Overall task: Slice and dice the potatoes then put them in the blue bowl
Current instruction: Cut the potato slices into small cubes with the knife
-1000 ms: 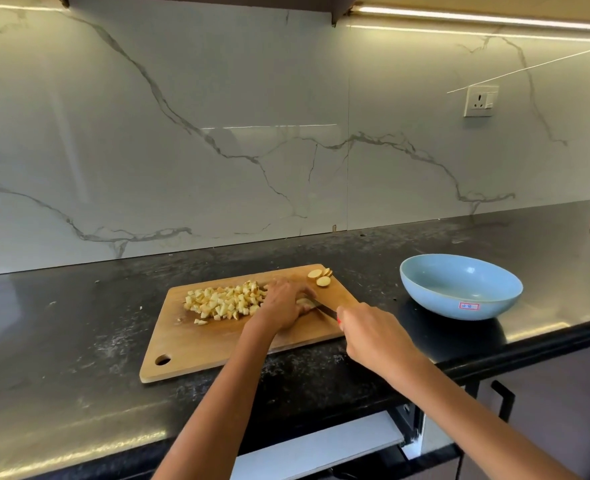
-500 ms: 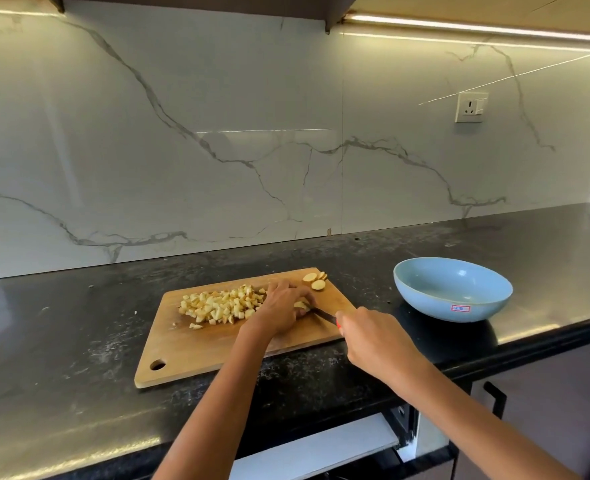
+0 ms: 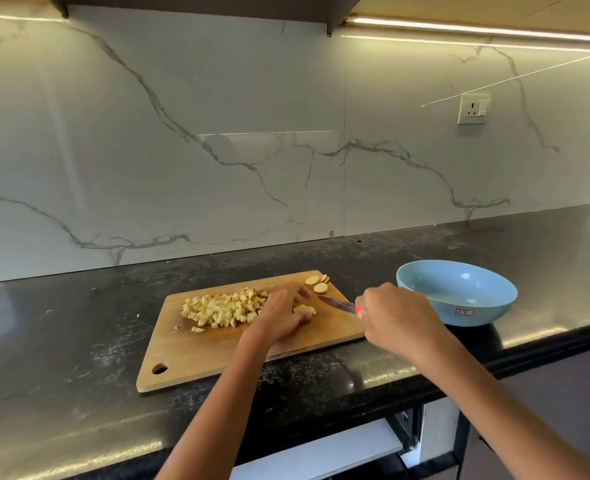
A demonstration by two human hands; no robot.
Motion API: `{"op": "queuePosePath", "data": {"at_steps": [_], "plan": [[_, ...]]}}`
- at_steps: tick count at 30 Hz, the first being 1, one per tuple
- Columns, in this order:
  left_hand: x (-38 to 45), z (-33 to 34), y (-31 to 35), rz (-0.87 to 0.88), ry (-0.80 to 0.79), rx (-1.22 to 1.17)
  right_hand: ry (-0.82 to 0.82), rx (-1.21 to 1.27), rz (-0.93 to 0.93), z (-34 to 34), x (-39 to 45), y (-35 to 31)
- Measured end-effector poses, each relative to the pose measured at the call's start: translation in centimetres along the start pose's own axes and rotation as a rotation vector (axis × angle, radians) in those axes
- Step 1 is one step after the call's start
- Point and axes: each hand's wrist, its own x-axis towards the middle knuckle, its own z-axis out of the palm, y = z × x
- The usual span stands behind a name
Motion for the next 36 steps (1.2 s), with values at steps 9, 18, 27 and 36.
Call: {"op": "queuePosePath", "data": {"at_steps": [9,18,27,36], "plan": [[-0.2,0.6,0.7,-0.059,0.132,0.037,0.062,0.109,0.060,2.6,1.4,-1.1],[-0.1,-1.0,-0.6,-0.132,0.063,-0.149,0.064,0.180,0.062,3.7,1.8,-2.3],[0.1,-0.7,-0.5,-0.166,0.082,-0.168,-0.004,0.203,0.061,4.1,1.8,-3.7],[-0.1,-0.8,-0.4,-0.094,0.021,-0.031,-0.100,0.226,0.011,4.2,1.3,-3.5]]}}
